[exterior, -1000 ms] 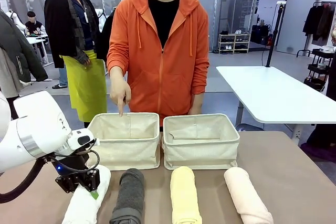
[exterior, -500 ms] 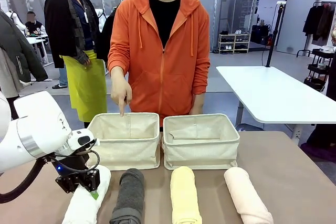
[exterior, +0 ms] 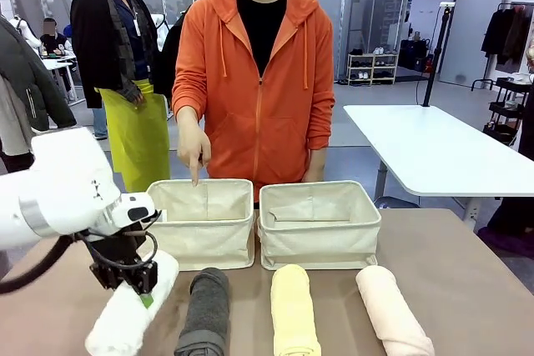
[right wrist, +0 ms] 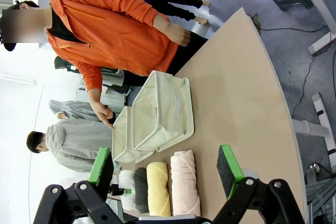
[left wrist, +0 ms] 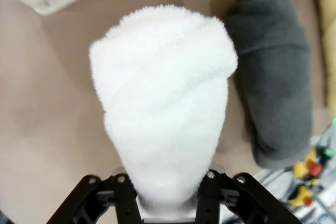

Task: Divide the towels into two baskets.
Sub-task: Pick up one hotel-folded towel and place it in the Fabric basket indicated by the person.

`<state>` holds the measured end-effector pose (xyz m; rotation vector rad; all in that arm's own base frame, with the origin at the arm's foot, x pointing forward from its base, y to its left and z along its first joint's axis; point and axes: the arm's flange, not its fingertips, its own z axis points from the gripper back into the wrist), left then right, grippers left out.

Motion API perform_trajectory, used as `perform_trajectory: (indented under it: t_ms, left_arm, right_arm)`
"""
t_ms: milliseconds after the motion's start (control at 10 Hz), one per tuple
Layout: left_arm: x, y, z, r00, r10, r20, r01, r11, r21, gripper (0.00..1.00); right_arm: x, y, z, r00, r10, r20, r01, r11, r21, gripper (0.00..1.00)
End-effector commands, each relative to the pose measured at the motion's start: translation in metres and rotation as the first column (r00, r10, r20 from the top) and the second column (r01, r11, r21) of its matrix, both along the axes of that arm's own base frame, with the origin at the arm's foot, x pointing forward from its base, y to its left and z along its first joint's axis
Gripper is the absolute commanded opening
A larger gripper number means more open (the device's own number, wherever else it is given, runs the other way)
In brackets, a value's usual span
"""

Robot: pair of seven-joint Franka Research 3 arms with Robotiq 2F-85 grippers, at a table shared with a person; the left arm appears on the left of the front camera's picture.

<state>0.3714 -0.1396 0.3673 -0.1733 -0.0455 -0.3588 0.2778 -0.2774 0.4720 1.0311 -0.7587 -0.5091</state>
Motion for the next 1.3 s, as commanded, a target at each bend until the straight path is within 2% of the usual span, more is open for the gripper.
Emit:
perform_trajectory:
  t_ms: [0,100,200,300,400,500,600,700,900,1000,1100,1200]
  left_arm:
    - [-0.019,-0.010,0.057,0.981,-0.190,0.030,0.188,0.981,0.051,0.40]
    - [-0.020,-0.013,0.073,0.955,-0.295,0.029,0.292,0.953,0.078,0.40]
    - [-0.020,-0.020,0.091,0.919,-0.389,0.069,0.381,0.919,0.102,0.40]
    - [-0.021,-0.033,0.102,0.835,-0.535,0.128,0.508,0.839,0.192,0.40]
    - [-0.019,-0.048,0.114,0.739,-0.659,0.141,0.591,0.735,0.334,0.40]
    - [-0.012,-0.059,0.120,0.668,-0.725,0.167,0.632,0.672,0.387,0.40]
    - [-0.011,-0.069,0.125,0.627,-0.755,0.194,0.651,0.643,0.403,0.40]
    - [-0.024,-0.059,0.120,0.748,-0.656,0.107,0.597,0.734,0.323,0.40]
    - [-0.024,-0.059,0.120,0.748,-0.656,0.107,0.597,0.734,0.323,0.40]
    - [-0.021,-0.069,0.123,0.696,-0.708,0.118,0.634,0.683,0.362,0.40]
    - [-0.021,-0.076,0.137,0.606,-0.787,0.113,0.668,0.581,0.466,0.40]
    - [-0.007,-0.085,0.144,0.498,-0.865,0.059,0.710,0.446,0.544,0.40]
  right_arm:
    - [-0.002,0.000,0.002,1.000,-0.004,0.014,0.004,1.000,0.005,1.00]
    - [-0.002,0.000,0.002,1.000,-0.004,0.014,0.004,1.000,0.005,1.00]
    - [-0.002,0.000,0.002,1.000,-0.004,0.014,0.004,1.000,0.005,1.00]
    - [-0.002,0.000,0.002,1.000,-0.004,0.014,0.004,1.000,0.005,1.00]
    - [-0.002,0.000,0.002,1.000,-0.004,0.014,0.004,1.000,0.005,1.00]
    - [-0.002,0.000,0.002,1.000,-0.004,0.014,0.004,1.000,0.005,1.00]
    - [-0.002,0.000,0.002,1.000,-0.004,0.014,0.004,1.000,0.005,1.00]
    - [-0.002,0.000,0.002,1.000,-0.004,0.014,0.004,1.000,0.005,1.00]
    - [-0.002,0.000,0.002,1.000,-0.004,0.014,0.004,1.000,0.005,1.00]
    - [-0.002,0.000,0.002,1.000,-0.004,0.014,0.004,1.000,0.005,1.00]
    - [-0.002,0.000,0.002,1.000,-0.004,0.014,0.004,1.000,0.005,1.00]
    - [-0.002,0.000,0.002,1.000,-0.004,0.014,0.004,1.000,0.005,1.00]
